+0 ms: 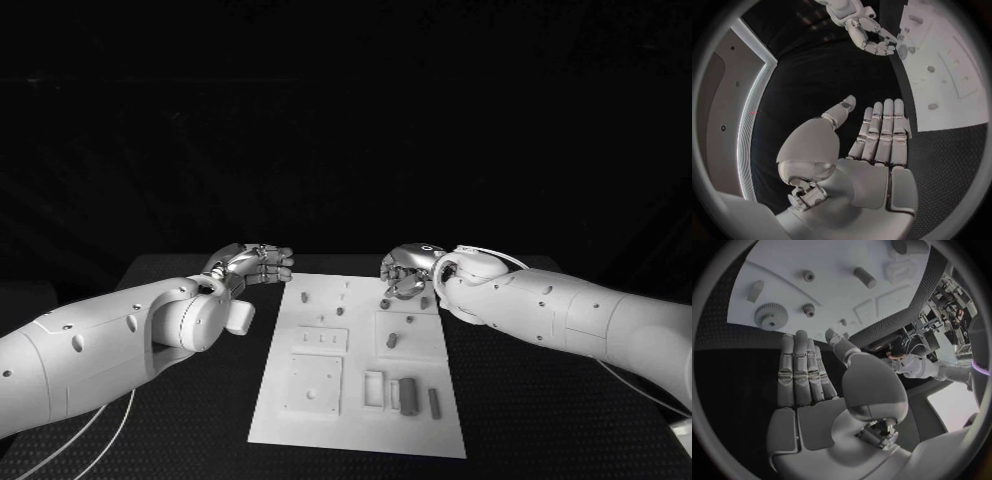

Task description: Assemble the parts on the task board

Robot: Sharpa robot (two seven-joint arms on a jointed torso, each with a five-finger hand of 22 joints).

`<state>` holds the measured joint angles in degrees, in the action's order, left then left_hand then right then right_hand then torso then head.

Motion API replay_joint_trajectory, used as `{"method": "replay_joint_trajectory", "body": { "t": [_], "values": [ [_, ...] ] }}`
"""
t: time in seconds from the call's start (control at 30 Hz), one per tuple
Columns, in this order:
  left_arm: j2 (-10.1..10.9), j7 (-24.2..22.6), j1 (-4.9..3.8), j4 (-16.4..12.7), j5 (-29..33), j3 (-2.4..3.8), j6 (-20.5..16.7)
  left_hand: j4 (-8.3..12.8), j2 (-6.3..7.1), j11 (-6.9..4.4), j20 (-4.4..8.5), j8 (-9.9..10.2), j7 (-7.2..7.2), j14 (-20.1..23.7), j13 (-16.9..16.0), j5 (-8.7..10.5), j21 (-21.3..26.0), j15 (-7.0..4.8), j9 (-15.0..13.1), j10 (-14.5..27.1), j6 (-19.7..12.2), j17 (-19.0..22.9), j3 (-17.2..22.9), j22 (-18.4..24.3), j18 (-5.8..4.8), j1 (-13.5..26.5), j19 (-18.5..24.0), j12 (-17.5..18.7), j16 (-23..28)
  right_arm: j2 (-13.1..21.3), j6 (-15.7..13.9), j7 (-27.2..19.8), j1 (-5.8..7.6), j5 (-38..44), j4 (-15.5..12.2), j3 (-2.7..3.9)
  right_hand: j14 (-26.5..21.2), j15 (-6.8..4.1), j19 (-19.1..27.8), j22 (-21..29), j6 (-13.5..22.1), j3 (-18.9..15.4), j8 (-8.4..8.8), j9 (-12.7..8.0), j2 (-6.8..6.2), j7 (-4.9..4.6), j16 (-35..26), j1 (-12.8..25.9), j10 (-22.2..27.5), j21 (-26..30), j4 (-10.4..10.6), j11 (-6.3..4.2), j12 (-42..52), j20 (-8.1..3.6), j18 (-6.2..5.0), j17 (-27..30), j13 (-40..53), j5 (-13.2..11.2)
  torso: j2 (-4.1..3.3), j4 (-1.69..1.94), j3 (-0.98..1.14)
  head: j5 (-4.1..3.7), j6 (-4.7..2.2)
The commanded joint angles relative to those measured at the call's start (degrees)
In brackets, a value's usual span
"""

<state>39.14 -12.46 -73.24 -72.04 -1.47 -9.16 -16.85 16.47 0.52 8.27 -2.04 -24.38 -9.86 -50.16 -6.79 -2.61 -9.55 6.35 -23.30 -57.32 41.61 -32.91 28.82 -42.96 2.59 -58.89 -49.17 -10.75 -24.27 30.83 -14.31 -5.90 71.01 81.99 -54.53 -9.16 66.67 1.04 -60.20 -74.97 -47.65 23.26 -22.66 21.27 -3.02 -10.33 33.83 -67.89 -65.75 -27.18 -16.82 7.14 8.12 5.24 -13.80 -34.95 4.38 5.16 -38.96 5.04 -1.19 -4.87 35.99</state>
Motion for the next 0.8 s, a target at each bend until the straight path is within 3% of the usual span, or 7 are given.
{"method": "replay_joint_trajectory", "body": {
  "t": [0.03,0.27,0.47,0.53,0.8],
  "values": [
    [0.1,-1.1,-0.05,-0.6,-0.4,0.10,1.4,0.0,0.15,0.22,0.00,0.4,-0.26,-0.3,0.1,-0.24,0.4,0.20,0.1,-0.2,0.3,-0.1,-0.4,0.1,-0.12,-0.5,-0.4,0.3,0.4,0.0,1.6,0.5,-0.01,3.5,0.2,0.01,0.3,0.07,-0.1,-1.4,-0.2,0.0,0.35,0.0,-0.46,0.01,0.1,-0.3,-0.3,-0.3,0.0,0.14,-0.3,-0.22,-1.20,-0.1,-0.1,0.4,-1.14,0.45,-0.42,-0.48,-0.25],
    [-0.1,-1.1,-0.05,-0.7,-0.4,0.17,1.5,0.0,0.15,0.27,0.11,0.6,-0.30,-0.4,0.2,-0.24,0.5,0.21,0.2,-0.1,0.3,-0.2,-0.6,0.2,-0.26,-0.5,-0.5,0.5,0.5,-0.3,2.8,0.9,-0.01,5.2,0.3,0.00,0.3,0.08,0.0,-1.4,-0.2,0.0,0.45,0.0,-0.60,0.07,0.0,-0.2,-0.3,-0.5,0.0,0.15,-0.5,-0.21,-1.20,-0.3,-0.1,0.4,-2.27,0.92,-1.02,-1.10,-0.37],
    [0.1,-0.9,-0.05,-0.7,-0.4,0.17,1.5,-0.1,0.12,0.28,0.17,0.7,-0.31,-0.4,0.2,-0.24,0.6,0.21,0.3,-0.1,0.3,-0.2,-0.7,0.3,-0.34,-0.5,-0.6,0.6,0.6,0.0,2.9,1.5,-0.02,6.7,0.2,0.00,0.3,0.08,0.1,-1.4,-0.3,0.0,0.51,0.0,-0.75,0.13,-0.1,0.0,-0.3,-0.6,0.0,0.14,-0.6,-0.19,-1.20,-0.5,-0.1,0.3,-2.95,1.17,-1.29,-1.37,-0.58],
    [0.2,-0.9,-0.06,-0.7,-0.4,0.18,1.5,-0.1,0.14,0.28,0.19,0.7,-0.31,-0.4,0.2,-0.24,0.7,0.22,0.3,-0.1,0.3,-0.2,-0.7,0.3,-0.38,-0.4,-0.6,0.7,0.7,0.0,2.9,1.6,-0.02,6.8,0.4,0.00,0.3,0.09,0.1,-1.4,-0.3,0.0,0.55,0.0,-0.81,0.14,-0.1,0.1,-0.3,-0.6,0.0,0.15,-0.7,-0.18,-1.20,-0.6,-0.1,0.4,-3.07,1.21,-1.36,-1.48,-0.65],
    [0.2,-0.9,-0.06,-0.8,-0.4,0.20,1.7,-0.1,0.14,0.30,0.28,0.9,-0.32,-0.5,0.3,-0.24,0.8,0.25,0.3,-0.2,0.3,-0.3,-0.8,0.4,-0.50,-0.3,-0.7,0.9,0.8,-0.3,3.2,1.9,-0.08,7.7,0.4,0.00,0.2,0.12,0.2,-1.4,-0.3,0.0,0.67,0.0,-0.87,0.17,-0.3,0.2,-0.3,-0.7,0.1,0.19,-0.8,-0.15,-1.20,-0.8,-0.1,0.4,-3.72,1.36,-1.26,-1.57,-0.97]
  ]
}}
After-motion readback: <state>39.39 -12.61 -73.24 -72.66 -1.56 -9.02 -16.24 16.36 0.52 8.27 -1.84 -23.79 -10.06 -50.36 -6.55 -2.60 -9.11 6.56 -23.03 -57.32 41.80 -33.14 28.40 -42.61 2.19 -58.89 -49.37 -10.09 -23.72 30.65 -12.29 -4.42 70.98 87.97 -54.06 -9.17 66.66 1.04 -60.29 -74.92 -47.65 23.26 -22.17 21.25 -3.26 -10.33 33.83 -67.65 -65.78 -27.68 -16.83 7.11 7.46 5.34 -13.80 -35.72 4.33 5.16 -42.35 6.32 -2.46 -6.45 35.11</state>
